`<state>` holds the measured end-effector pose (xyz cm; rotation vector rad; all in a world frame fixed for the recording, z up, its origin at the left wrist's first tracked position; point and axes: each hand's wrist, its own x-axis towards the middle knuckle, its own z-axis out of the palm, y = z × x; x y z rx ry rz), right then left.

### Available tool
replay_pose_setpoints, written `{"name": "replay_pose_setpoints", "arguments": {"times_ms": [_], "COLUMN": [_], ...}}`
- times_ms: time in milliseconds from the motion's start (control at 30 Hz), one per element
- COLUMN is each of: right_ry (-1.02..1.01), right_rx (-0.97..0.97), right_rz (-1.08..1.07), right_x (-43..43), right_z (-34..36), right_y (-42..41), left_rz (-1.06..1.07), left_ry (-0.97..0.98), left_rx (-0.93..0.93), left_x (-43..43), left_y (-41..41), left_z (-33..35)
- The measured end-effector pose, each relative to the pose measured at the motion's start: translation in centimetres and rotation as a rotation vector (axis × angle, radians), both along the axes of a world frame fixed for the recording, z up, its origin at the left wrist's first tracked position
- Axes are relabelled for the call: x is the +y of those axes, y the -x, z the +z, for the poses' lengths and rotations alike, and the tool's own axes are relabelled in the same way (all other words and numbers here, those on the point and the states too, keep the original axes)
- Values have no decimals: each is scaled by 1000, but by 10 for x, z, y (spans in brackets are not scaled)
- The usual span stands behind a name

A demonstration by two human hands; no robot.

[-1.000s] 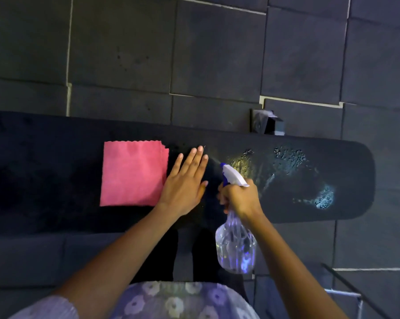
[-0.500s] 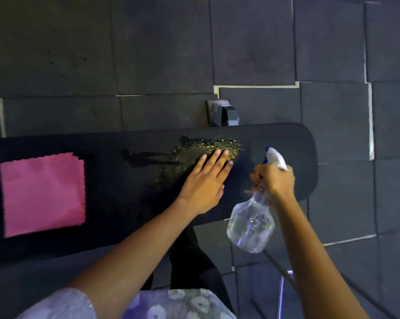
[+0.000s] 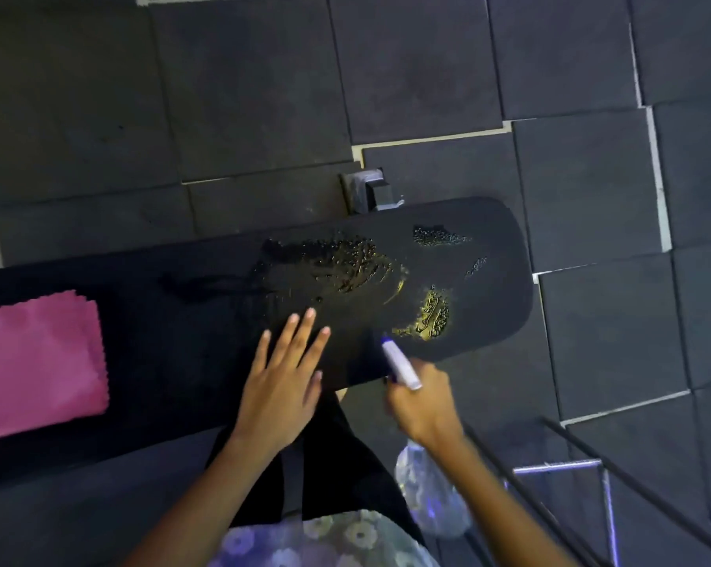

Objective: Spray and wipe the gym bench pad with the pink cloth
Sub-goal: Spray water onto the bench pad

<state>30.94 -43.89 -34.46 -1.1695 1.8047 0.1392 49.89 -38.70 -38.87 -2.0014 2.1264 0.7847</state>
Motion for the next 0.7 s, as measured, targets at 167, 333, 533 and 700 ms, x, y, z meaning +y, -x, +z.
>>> {"name": "replay_pose_setpoints", "arguments": {"times_ms": [167, 333, 533, 700], "right_ry": [-23, -19, 190, 405], "right_rx": [-86, -135, -306, -464], "right_rz": [139, 213, 243, 118], "right_x": [41, 65, 77, 63], "right_z": [-4, 3, 26, 63], "right_y": [-66, -106, -133, -173], "left_rz": [92, 293, 285, 377], "left_ry": [-2, 13, 123, 251], "left_rx": [-21, 48, 184, 200], "left_x": [35, 50, 67, 75], "left_y": [-42, -79, -124, -170], "left_z": [7, 13, 20, 37]}}
